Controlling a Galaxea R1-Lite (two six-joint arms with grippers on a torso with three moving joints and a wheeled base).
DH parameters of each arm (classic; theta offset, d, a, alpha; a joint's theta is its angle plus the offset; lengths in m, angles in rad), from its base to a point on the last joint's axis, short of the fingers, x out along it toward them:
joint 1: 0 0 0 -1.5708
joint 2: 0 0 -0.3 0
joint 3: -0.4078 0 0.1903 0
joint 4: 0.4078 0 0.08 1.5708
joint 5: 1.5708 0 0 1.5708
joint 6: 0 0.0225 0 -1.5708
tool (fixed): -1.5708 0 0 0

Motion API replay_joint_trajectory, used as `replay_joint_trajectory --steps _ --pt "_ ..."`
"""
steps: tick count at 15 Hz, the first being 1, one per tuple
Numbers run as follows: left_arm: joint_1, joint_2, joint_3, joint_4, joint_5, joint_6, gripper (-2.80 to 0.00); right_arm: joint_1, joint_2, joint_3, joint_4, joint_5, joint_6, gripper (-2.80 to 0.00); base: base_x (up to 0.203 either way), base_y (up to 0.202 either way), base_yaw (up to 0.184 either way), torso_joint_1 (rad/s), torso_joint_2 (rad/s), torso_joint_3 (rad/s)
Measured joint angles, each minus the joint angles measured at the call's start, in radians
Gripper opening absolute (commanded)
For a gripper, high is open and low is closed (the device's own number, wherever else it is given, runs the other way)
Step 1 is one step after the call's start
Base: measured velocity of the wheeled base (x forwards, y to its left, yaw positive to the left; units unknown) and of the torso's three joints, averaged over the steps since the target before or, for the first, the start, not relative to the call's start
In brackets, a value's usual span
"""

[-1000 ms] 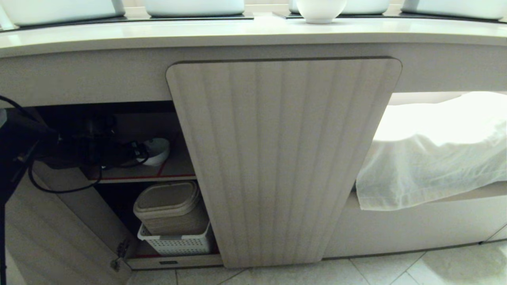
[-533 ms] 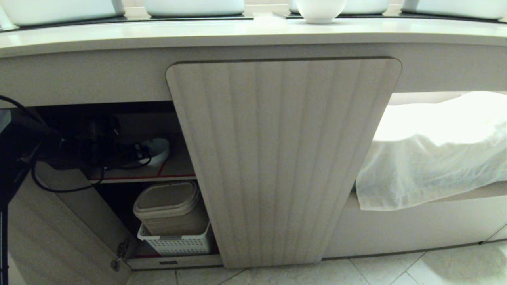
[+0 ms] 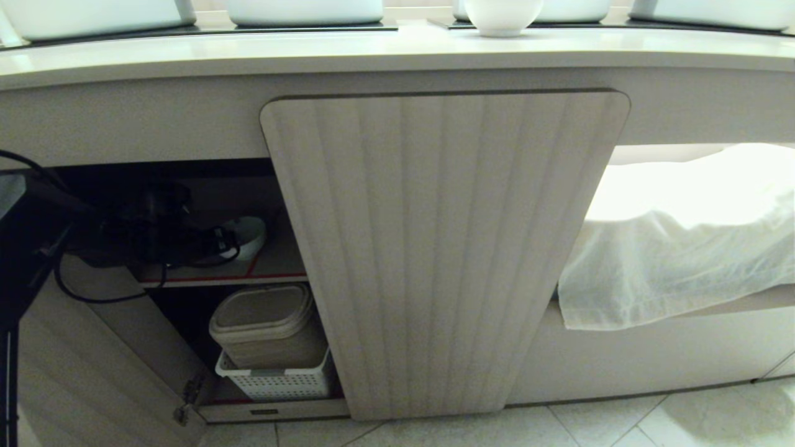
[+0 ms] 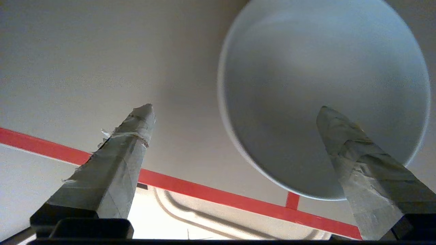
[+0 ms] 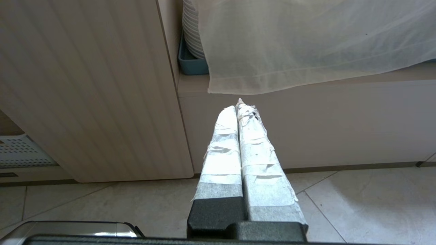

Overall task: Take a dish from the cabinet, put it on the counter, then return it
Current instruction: Take the bowl from the cabinet

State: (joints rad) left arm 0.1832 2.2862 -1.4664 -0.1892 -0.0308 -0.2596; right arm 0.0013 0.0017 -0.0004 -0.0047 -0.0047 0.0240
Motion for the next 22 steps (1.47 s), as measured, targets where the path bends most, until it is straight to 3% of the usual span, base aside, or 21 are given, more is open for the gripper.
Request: replay_joint_trajectory --steps 22 --pt "-0.014 0.015 -0.049 0.010 -0.001 -0.002 0.00 0.000 0.000 0.000 0.000 0.000 0.000 -2.80 0.000 0.000 0.000 0.000 0.00 0.000"
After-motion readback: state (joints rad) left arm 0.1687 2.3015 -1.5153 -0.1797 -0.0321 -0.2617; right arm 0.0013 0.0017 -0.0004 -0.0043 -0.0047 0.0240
